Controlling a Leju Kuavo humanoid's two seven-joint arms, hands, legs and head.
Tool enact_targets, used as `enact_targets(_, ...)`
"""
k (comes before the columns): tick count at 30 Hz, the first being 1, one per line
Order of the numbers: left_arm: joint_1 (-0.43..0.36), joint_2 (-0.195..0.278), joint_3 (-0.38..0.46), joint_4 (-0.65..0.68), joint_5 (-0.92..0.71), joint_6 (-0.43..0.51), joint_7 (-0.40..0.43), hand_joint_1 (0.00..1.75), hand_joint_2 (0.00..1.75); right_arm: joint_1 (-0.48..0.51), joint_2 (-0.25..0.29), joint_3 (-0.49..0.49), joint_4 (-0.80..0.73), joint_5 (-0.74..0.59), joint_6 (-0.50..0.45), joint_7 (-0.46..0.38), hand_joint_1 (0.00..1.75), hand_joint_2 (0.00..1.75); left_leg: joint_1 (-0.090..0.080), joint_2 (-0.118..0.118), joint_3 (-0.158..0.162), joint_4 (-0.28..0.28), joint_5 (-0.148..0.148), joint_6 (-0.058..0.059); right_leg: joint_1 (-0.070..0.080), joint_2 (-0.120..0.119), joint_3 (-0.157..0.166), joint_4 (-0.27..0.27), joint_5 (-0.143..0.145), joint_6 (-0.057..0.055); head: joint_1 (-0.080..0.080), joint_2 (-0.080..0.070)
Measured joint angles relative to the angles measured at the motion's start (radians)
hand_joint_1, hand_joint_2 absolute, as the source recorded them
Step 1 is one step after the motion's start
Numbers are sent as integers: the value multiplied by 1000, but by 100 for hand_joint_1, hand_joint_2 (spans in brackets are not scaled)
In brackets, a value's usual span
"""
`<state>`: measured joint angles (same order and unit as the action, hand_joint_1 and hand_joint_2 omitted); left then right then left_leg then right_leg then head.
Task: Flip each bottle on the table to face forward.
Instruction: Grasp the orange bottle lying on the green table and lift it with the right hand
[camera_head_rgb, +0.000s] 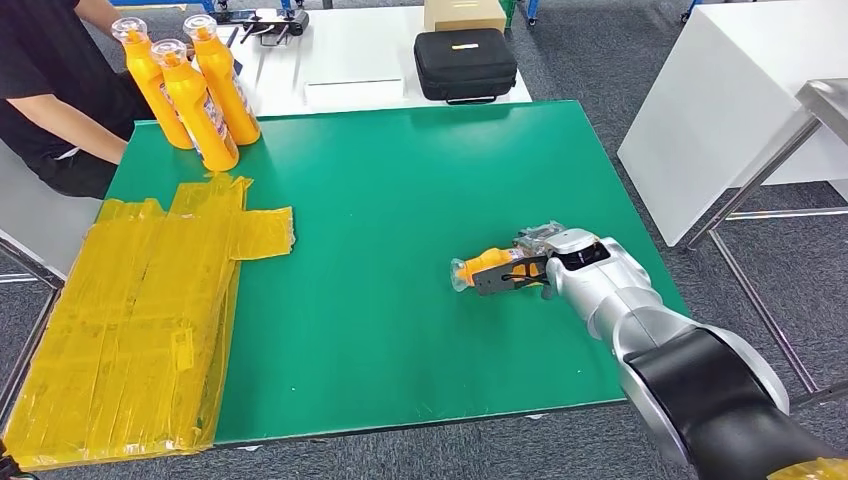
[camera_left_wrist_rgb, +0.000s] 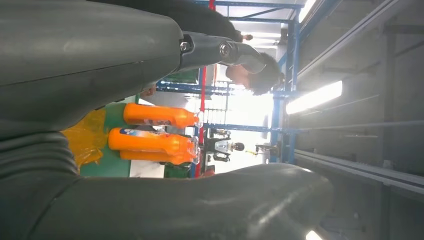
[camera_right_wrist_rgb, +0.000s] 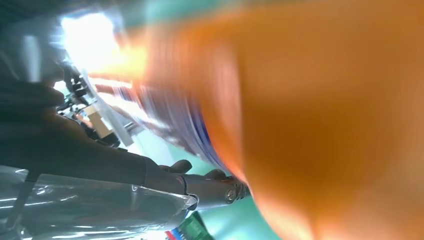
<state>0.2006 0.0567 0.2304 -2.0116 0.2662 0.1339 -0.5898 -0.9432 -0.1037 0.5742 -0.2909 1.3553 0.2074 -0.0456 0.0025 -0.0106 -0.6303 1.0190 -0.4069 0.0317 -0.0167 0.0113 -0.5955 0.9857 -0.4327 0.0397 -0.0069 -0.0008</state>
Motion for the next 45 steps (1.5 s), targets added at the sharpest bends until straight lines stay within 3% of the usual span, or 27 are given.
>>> enact_targets(10, 40, -65, 33, -56, -42, -30, 2, 0, 0, 1, 12, 14, 12, -2, 43, 4, 0, 175, 0, 0, 0, 0, 0, 0, 0, 0, -1, 0, 0, 0, 0, 0)
enact_targets(14, 44, -98, 49, -70, -66, -59, 15, 0, 0, 1, 11, 14, 17, -10, 89, 15, 17, 175, 0, 0, 0, 0, 0, 0, 0, 0, 0, 0, 0, 0, 0, 0)
enact_targets(15, 44, -106, 53, -73, -70, -67, 17, 0, 0, 1, 10, 14, 18, -13, 102, 17, 35, 175, 0, 0, 0, 0, 0, 0, 0, 0, 0, 0, 0, 0, 0, 0)
enact_targets(18, 42, -126, 65, -76, -80, -90, 20, 0, 0, 0, 0, 14, 20, -23, 139, 18, 143, 175, 0, -1, 1, 0, 0, 0, 0, 0, 0, 0, 0, 0, 0, 0)
enact_targets(19, 41, -132, 69, -76, -82, -96, 21, 0, 0, -2, -4, 13, 20, -25, 146, 19, 162, 175, 0, -1, 1, 0, 0, 0, 0, -1, 0, 0, 0, 0, 0, 0)
enact_targets(22, 35, -145, 79, -76, -86, -106, 27, 0, 0, -9, -17, 12, 21, -28, 156, 19, 175, 175, 0, -1, 1, 0, 0, 0, 0, -1, 1, 0, 0, 0, 0, 0)
enact_targets(39, 8, -180, 95, -76, -95, -122, 36, 0, 0, -21, -58, 6, 25, -50, 168, 16, 175, 175, 0, -1, 2, 0, 0, 0, 0, -1, 2, 0, 0, 0, 0, 0)
enact_targets(45, 20, -196, 95, -77, -103, -161, 99, 0, 0, -16, -57, -79, 23, -220, 143, -89, 175, 175, 0, 0, 2, 0, 0, 0, 0, 0, 2, 0, 0, 0, 0, 0)
